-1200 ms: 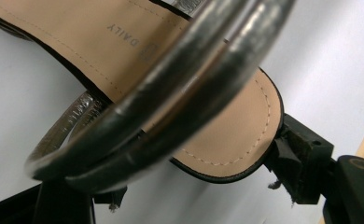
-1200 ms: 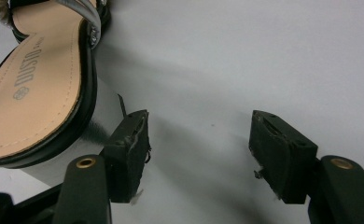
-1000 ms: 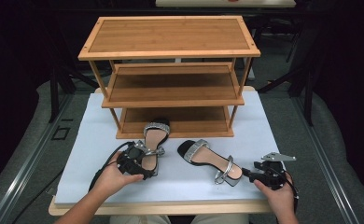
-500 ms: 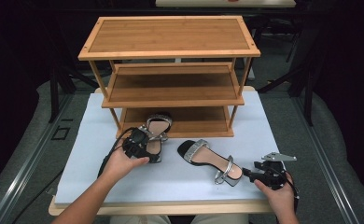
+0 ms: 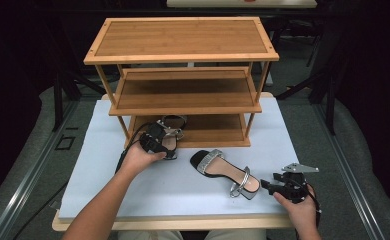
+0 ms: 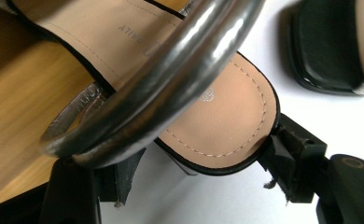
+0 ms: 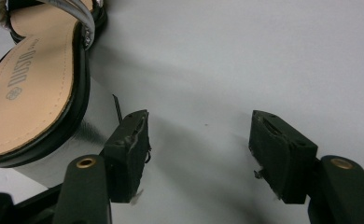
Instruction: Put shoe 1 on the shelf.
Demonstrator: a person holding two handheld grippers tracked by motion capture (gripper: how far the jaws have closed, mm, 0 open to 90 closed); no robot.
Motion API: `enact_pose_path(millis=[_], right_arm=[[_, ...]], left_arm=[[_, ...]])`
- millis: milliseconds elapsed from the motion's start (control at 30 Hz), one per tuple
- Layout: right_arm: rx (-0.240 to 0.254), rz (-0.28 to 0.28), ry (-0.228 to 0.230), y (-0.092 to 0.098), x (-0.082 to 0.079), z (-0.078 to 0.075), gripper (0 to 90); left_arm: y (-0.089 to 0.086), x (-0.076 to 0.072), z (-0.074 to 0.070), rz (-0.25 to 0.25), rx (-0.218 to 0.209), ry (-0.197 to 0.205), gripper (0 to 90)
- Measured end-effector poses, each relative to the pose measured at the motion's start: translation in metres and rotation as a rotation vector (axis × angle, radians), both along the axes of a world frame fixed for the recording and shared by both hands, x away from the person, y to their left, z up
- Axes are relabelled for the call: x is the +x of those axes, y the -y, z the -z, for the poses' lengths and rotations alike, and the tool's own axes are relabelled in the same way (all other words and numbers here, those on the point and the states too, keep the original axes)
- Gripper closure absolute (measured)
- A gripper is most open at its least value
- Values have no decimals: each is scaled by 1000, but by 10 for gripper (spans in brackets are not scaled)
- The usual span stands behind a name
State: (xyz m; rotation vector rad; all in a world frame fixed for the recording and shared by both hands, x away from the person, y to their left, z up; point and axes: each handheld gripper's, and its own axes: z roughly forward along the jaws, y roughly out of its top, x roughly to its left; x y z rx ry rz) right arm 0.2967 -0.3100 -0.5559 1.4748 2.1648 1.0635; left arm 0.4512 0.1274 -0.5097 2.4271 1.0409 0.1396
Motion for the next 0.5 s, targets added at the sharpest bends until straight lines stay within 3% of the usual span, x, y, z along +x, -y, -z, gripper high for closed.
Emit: enact_pose_path(millis=[133, 300, 333, 367, 400, 467, 500], right_arm=[[-5, -3, -4, -1, 0, -1, 374], [-6, -3, -2, -2, 0, -1, 373], [-5, -3, 0, -2, 0, -1, 374], [-5, -3, 0, -2, 0, -1, 374], [-3, -2, -1, -1, 0, -1, 373], [-3, -2, -2, -2, 0, 0, 373], [-3, -6, -3, -2, 1, 1, 374]], left_arm=[[0, 1, -1, 5, 7, -11, 333], [0, -1, -2, -1, 2, 9, 335], [-3, 0, -7, -18, -31, 14, 337], [-3, 0, -7, -18, -31, 14, 338], [-2, 0, -10, -53, -61, 16, 340], [1, 0, -10, -52, -43, 12, 341], [0, 2, -10, -23, -18, 14, 342]])
